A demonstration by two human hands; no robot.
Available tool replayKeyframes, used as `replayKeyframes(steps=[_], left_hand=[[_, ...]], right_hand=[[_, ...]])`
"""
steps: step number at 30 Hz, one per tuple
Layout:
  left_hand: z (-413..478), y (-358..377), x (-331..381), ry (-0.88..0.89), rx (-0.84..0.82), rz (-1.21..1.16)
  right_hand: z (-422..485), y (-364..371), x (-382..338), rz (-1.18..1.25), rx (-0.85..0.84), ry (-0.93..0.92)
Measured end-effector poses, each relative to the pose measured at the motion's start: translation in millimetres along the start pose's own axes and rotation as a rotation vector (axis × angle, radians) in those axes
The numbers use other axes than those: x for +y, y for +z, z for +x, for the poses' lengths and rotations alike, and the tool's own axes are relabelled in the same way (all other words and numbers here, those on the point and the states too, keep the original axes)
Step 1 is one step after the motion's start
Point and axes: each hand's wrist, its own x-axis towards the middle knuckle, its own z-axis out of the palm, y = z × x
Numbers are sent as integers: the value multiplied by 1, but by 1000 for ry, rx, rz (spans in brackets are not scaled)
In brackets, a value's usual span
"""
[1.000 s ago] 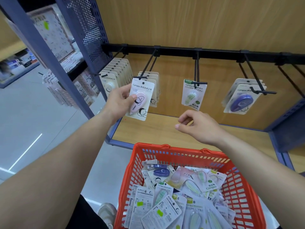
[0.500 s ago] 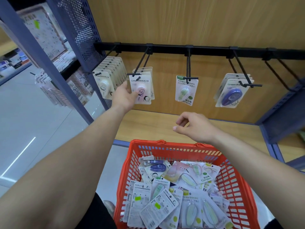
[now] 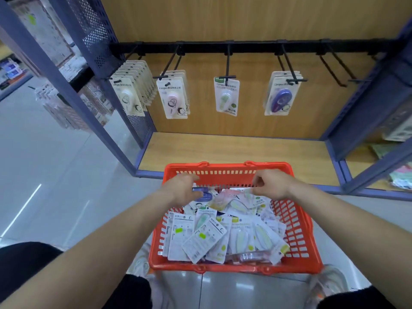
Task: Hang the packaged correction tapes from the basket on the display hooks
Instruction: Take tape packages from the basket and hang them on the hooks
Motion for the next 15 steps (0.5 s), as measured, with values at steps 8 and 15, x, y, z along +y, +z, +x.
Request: replayKeyframes(steps=[8, 15], left_hand=[[34, 98, 6, -68, -53, -209], [87, 128, 19, -65, -23, -413]], right_hand=[[22, 90, 37, 199, -5, 188], [61, 130, 62, 439, 229, 398]])
